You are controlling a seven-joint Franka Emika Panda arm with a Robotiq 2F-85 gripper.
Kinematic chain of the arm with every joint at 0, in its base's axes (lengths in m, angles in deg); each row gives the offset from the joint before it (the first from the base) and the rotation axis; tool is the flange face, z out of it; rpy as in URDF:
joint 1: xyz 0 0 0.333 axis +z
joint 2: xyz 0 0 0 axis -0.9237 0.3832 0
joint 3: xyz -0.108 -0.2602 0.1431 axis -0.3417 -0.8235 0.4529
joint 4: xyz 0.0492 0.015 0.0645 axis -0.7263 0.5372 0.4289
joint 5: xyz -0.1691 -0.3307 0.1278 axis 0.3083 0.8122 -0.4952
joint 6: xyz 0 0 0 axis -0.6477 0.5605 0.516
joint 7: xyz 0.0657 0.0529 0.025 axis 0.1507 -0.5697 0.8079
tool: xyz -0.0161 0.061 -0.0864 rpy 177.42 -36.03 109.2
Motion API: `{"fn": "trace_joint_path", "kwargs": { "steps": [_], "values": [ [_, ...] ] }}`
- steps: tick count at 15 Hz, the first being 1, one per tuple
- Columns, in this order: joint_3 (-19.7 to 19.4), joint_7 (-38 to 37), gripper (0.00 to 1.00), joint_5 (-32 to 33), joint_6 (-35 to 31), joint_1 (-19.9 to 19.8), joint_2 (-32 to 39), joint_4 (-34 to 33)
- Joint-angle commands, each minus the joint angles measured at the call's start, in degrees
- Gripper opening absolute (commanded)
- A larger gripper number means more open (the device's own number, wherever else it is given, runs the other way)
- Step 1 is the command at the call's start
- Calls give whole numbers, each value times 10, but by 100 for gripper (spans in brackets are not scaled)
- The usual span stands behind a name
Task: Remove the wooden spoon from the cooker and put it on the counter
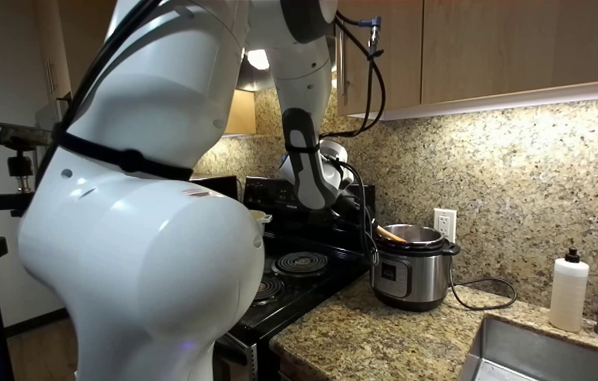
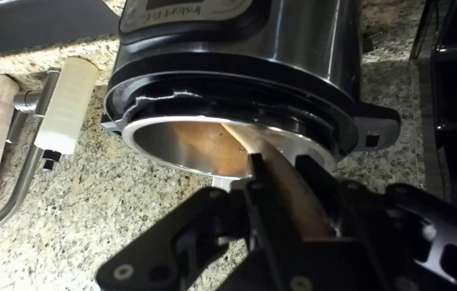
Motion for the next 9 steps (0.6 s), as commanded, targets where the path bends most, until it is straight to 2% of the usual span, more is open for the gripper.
{"fn": "trace_joint_path", "kwargs": {
  "steps": [1,3,9],
  "values": [
    [-5,25,10,-22,15,5,-18,7],
    [-3,41,10,-33,16,5,-26,13],
    [6,131,10,-136,35,18,-57,29]
  ]
}}
